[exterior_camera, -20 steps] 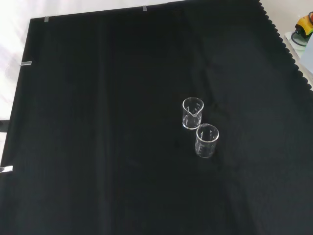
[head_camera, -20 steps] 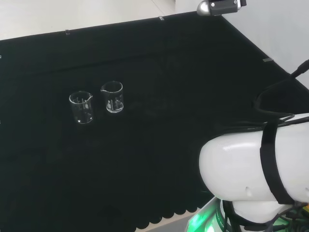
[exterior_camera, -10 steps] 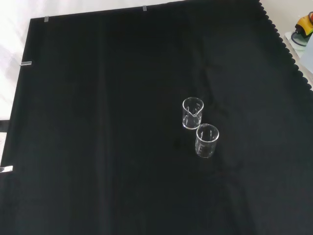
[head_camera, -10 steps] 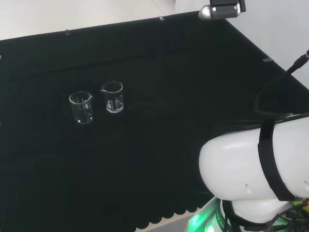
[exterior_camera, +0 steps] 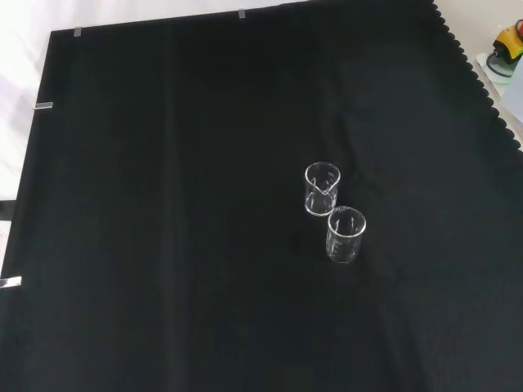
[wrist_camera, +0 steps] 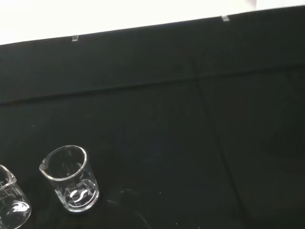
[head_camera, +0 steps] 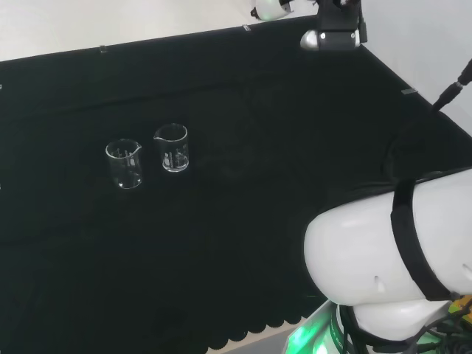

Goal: Pick up the beaker on the right.

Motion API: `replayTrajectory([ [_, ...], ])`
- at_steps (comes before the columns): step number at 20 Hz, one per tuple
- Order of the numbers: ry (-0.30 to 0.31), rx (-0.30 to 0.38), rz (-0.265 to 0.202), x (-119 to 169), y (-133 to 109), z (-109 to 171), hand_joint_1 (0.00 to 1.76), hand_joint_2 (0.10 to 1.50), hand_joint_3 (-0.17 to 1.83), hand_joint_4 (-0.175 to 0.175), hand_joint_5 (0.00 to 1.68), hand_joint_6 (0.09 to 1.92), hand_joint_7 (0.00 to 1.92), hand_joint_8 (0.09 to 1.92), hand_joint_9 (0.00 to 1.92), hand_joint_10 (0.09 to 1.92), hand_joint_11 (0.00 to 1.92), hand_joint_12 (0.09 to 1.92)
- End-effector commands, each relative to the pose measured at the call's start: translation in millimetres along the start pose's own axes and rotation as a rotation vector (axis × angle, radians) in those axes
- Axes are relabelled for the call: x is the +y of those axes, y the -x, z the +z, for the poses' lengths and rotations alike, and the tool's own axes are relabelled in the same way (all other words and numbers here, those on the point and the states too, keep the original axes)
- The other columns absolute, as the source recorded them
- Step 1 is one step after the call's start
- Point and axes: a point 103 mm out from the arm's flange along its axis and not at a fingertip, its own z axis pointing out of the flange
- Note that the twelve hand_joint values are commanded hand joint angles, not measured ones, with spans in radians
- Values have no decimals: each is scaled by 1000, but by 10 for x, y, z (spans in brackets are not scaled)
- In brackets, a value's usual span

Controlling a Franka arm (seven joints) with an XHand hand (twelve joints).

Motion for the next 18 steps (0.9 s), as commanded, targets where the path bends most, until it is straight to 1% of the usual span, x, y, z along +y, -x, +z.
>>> replayTrajectory([
  [1,-5,93,-52,265,69,356,320,966,892,-20,254,87,135,447,196,570,0,1066],
  [2,2,116,-57,307,82,403,324,962,896,-20,253,87,134,447,198,572,0,1068],
  [3,4,122,-70,347,86,447,327,959,898,-20,253,87,134,447,199,573,0,1069],
  [7,-14,129,-89,521,80,600,359,935,910,-21,247,87,134,449,209,581,0,1079],
  [9,-27,140,-92,599,66,688,371,925,916,-22,244,87,136,451,213,583,0,1084],
  [11,-46,184,-97,651,73,754,380,915,926,-22,242,87,138,454,216,586,0,1092],
  [12,-51,189,-96,676,71,788,382,912,928,-23,242,87,138,454,217,587,0,1094],
  [13,-60,179,-108,703,62,841,389,907,931,-23,241,87,138,455,218,588,0,1097],
  [14,-65,186,-99,736,-70,913,394,902,933,-23,241,87,139,456,219,588,0,1100],
  [15,-73,216,-106,769,-56,952,398,899,934,-23,240,87,139,457,220,589,0,1102],
  [18,-88,238,-120,857,-27,1073,408,887,941,-23,240,87,140,459,224,591,0,1107],
])
